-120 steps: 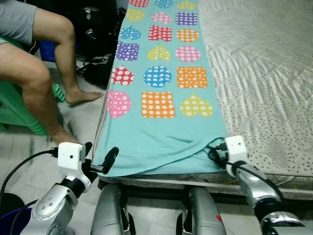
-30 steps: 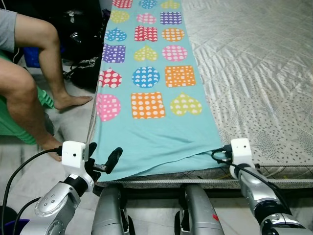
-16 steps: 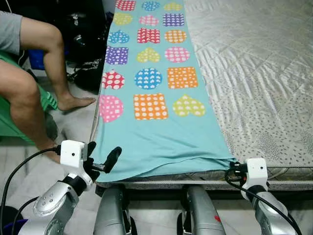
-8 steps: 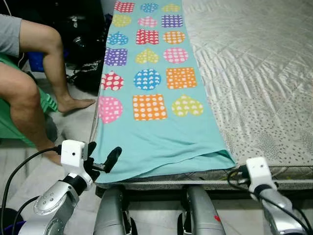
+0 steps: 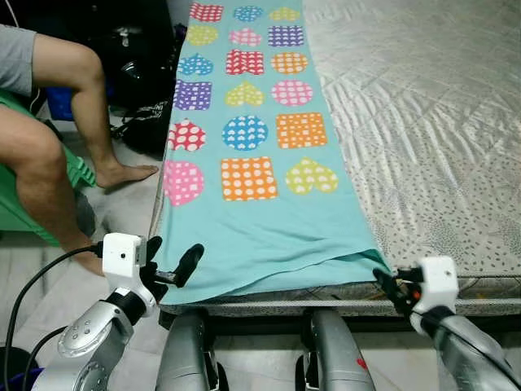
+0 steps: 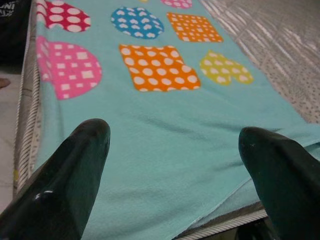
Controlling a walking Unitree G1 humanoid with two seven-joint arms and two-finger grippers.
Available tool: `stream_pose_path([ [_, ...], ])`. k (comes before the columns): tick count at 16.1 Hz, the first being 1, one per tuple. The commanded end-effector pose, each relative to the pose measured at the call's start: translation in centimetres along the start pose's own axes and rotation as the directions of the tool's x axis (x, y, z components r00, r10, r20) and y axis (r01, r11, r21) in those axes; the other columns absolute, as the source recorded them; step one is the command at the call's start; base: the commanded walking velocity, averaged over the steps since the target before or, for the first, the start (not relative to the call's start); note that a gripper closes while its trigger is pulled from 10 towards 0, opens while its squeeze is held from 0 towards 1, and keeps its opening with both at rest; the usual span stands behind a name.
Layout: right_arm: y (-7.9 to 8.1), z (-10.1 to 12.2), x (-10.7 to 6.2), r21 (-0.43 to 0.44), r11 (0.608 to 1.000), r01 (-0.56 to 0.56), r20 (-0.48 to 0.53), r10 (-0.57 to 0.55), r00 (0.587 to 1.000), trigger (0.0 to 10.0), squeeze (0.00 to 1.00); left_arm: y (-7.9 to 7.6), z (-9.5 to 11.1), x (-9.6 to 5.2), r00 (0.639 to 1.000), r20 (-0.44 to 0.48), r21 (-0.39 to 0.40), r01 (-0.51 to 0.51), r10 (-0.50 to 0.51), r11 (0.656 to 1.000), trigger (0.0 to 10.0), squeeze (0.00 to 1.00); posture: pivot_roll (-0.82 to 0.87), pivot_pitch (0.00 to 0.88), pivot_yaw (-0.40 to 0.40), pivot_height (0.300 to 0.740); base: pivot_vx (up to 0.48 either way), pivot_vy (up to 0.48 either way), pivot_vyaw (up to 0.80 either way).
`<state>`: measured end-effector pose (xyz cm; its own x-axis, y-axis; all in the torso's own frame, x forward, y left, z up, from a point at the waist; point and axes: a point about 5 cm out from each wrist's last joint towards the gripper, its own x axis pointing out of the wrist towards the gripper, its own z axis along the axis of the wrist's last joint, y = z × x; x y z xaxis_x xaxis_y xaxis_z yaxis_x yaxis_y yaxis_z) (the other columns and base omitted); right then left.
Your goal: Clean up the room
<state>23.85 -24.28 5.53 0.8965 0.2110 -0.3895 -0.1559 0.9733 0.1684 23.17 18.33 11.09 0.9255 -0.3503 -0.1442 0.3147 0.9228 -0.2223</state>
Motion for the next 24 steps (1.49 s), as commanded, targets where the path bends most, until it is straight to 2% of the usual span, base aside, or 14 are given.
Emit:
stream_pose_path([
  [1,1.3,-0.4,-0.2,0.081,0.993,-0.081,-0.033,0.084,0.996,10.0,1.0,0.3,-0.3,-0.2,1.0,-0.021,-0.014,-0.009,0.008,1.0,10.0,0.0,0.02,0.178,0.04,0.587,0.0,0.0,0.0],
  [2,2.3,-0.4,-0.2,0.117,0.986,-0.121,-0.041,0.126,0.991,10.0,1.0,0.3,-0.3,-0.1,1.0,-0.021,-0.017,-0.007,0.007,1.0,10.0,0.0,0.03,0.178,0.041,0.587,0.0,0.0,0.0],
  [4,4.9,0.3,0.3,0.25,0.949,-0.19,-0.028,0.204,0.979,10.0,1.0,0.3,-0.3,0.0,1.0,-0.022,-0.037,-0.008,0.007,0.999,10.0,0.0,0.03,0.179,0.041,0.587,0.0,0.0,0.0],
  [5,5.4,0.6,0.5,0.269,0.943,-0.194,-0.016,0.205,0.979,10.0,0.87,0.3,-0.3,-0.1,1.0,-0.022,-0.041,-0.009,0.009,0.999,10.0,0.0,0.03,0.179,0.041,0.587,0.0,0.0,0.0],
  [7,6.0,0.8,1.6,0.269,0.952,-0.15,-0.017,0.16,0.987,10.0,0.75,0.4,-0.4,-0.1,1.0,-0.024,-0.049,-0.014,0.013,0.999,10.0,0.0,0.03,0.182,0.042,0.587,0.0,0.0,0.0],
  [8,6.0,0.6,2.1,0.267,0.954,-0.138,-0.02,0.149,0.989,10.0,0.56,0.3,-0.4,0.0,1.0,-0.026,-0.052,-0.014,0.013,0.999,10.0,0.0,0.04,0.182,0.042,0.587,0.0,0.0,0.0],
  [11,6.5,0.9,4.1,0.285,0.954,-0.096,0.0,0.1,0.995,10.0,0.36,0.3,-0.4,-0.4,0.999,-0.035,-0.053,-0.017,0.016,0.998,10.0,0.0,0.07,0.189,0.046,0.587,0.0,0.0,0.0],
  [13,6.3,0.4,5.0,0.279,0.958,-0.069,-0.011,0.075,0.997,10.0,0.3,0.4,-0.3,-0.7,0.999,-0.035,-0.049,-0.029,0.028,0.998,10.0,0.0,0.09,0.196,0.044,0.587,0.0,0.0,0.0],
  [14,6.0,0.2,5.5,0.277,0.96,-0.048,-0.014,0.054,0.998,10.0,0.05,0.5,-0.2,-0.9,0.999,-0.037,-0.046,-0.038,0.036,0.998,10.0,0.0,0.11,0.199,0.044,0.587,0.0,0.0,0.0],
  [15,5.8,0.1,5.9,0.272,0.962,-0.03,-0.016,0.036,0.999,10.0,0.0,0.7,-0.2,-1.2,0.998,-0.04,-0.044,-0.045,0.043,0.998,10.0,0.0,0.11,0.203,0.045,0.587,0.0,0.0,0.0],
  [19,5.5,0.4,7.3,0.24,0.971,0.016,-0.005,-0.016,1.0,10.0,0.0,0.9,-0.2,-1.5,0.997,-0.051,-0.043,-0.053,0.051,0.998,10.0,0.0,0.12,0.208,0.052,0.587,0.0,0.0,0.0],
  [24,4.8,0.6,7.8,0.228,0.972,0.061,-0.008,-0.06,0.998,10.0,0.0,1.0,0.0,-1.6,0.997,-0.053,-0.054,-0.06,0.057,0.997,10.0,0.0,0.13,0.206,0.056,0.587,0.0,0.0,0.0],
])
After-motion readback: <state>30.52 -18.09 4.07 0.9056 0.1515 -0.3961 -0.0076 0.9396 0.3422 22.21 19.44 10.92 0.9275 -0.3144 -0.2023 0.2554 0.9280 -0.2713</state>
